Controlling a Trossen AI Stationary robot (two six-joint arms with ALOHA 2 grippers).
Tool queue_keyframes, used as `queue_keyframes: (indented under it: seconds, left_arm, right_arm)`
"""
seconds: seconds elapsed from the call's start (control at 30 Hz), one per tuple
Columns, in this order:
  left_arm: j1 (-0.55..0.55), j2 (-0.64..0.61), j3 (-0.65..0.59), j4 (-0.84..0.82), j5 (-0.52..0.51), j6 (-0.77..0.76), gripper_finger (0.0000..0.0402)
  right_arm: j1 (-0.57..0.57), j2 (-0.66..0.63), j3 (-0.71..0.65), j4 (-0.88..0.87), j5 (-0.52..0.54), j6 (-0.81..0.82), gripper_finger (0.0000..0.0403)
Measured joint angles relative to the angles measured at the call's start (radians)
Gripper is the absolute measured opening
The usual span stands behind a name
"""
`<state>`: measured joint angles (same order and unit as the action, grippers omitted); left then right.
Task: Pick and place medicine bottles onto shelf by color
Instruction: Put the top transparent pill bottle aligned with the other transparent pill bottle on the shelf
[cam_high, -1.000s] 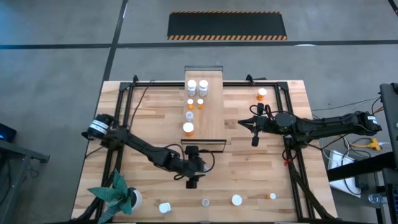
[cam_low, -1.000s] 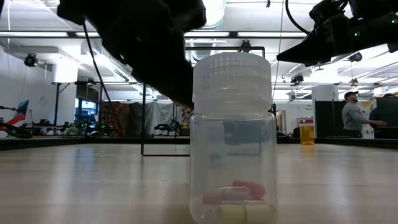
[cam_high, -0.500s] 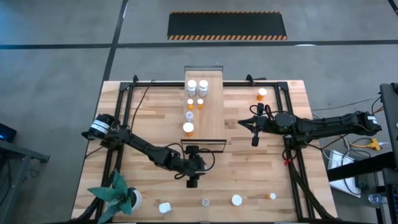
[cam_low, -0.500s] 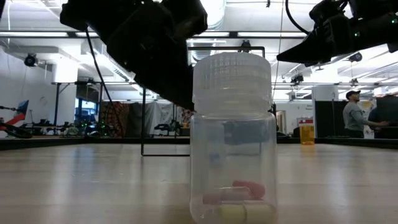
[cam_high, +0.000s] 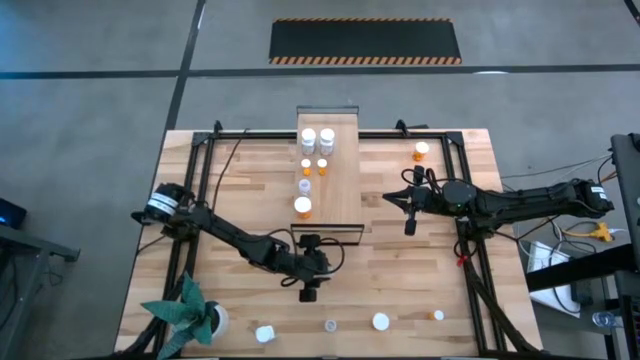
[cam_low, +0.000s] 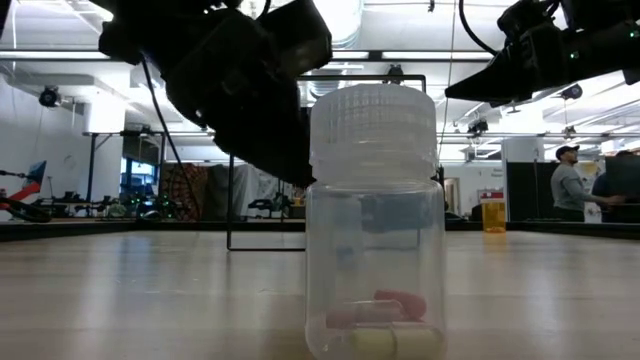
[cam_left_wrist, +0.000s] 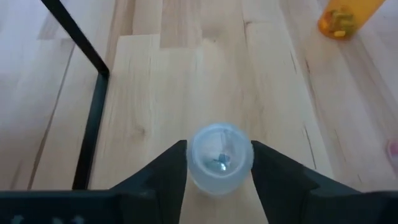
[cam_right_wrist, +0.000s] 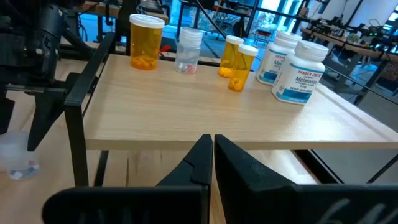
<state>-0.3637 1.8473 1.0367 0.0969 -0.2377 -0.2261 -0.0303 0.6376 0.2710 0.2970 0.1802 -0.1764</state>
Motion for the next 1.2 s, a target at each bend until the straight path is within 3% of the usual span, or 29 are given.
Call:
queue_keyframes:
  seconds: [0.17,0.43,0.63,0.8,1.07,1.2]
  left_arm:
    - [0.002,-0.013,0.002,0.000,0.001,0.035,0.0116]
    - [0.001,-0.175,0.066,-0.107,0.000,0.085,0.0115]
    - [0.005,-0.281,0.149,-0.289,-0.035,0.110,0.0115]
    - [0.015,-0.346,0.213,-0.305,-0.041,0.144,0.0115]
    - [0.073,-0.362,0.372,-0.428,-0.220,0.233,0.0115]
    - [0.158,-0.354,0.393,-0.465,-0.242,0.196,0.0115]
  right_arm:
    - [0.000,0.000,0.000,0.000,0.000,0.000,0.0009]
    - [0.000,0.000,-0.001,-0.002,0.000,-0.002,0.0009]
    - [0.000,0.002,-0.001,-0.002,-0.005,-0.004,0.0009]
    - [0.000,0.003,-0.001,-0.002,-0.005,-0.002,0.0009]
    - [0.000,0.006,-0.001,0.000,-0.008,0.000,0.0009]
    - [0.000,0.006,-0.001,0.000,-0.008,-0.002,0.0009]
